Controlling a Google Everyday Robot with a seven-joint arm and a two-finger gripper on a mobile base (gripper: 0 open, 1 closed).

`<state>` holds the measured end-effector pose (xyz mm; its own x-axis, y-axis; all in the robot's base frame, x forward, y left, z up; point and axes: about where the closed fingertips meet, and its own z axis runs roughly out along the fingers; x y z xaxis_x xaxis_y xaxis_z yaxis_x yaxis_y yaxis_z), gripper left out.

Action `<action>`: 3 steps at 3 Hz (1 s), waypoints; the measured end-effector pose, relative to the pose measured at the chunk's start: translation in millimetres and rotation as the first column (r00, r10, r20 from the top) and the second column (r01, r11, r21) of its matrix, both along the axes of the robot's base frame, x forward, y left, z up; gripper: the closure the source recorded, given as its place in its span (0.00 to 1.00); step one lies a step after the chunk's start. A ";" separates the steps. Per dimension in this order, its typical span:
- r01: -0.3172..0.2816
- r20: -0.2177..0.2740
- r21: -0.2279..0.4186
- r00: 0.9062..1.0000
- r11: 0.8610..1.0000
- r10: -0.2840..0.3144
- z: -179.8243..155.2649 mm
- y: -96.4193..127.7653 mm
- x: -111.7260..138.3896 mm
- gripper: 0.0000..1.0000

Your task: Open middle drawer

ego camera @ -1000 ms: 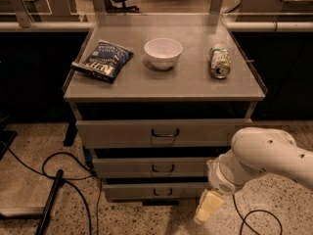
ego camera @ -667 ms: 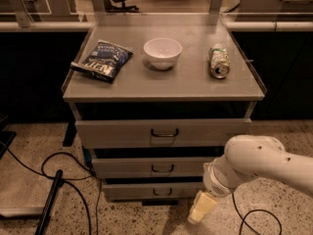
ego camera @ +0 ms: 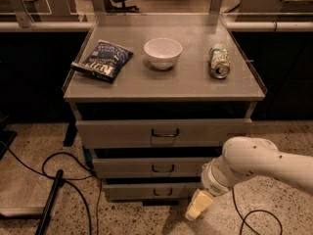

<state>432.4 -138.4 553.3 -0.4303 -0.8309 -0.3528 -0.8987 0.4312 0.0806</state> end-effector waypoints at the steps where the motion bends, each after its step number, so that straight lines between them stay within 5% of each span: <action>1: 0.002 0.015 0.006 1.000 1.000 -0.002 -18.3 7.1 10.8 0.00; 2: -0.021 0.079 0.006 0.997 1.000 0.021 -60.9 20.1 70.4 0.00; 3: -0.023 0.085 0.000 0.996 1.000 0.023 -64.2 20.7 68.9 0.00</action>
Offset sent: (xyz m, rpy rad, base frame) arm 0.0837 0.0283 -0.0668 0.0049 -0.1033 0.0159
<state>501.4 -117.6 489.1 -0.3797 -0.8398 -0.3881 -0.9119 0.4104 0.0042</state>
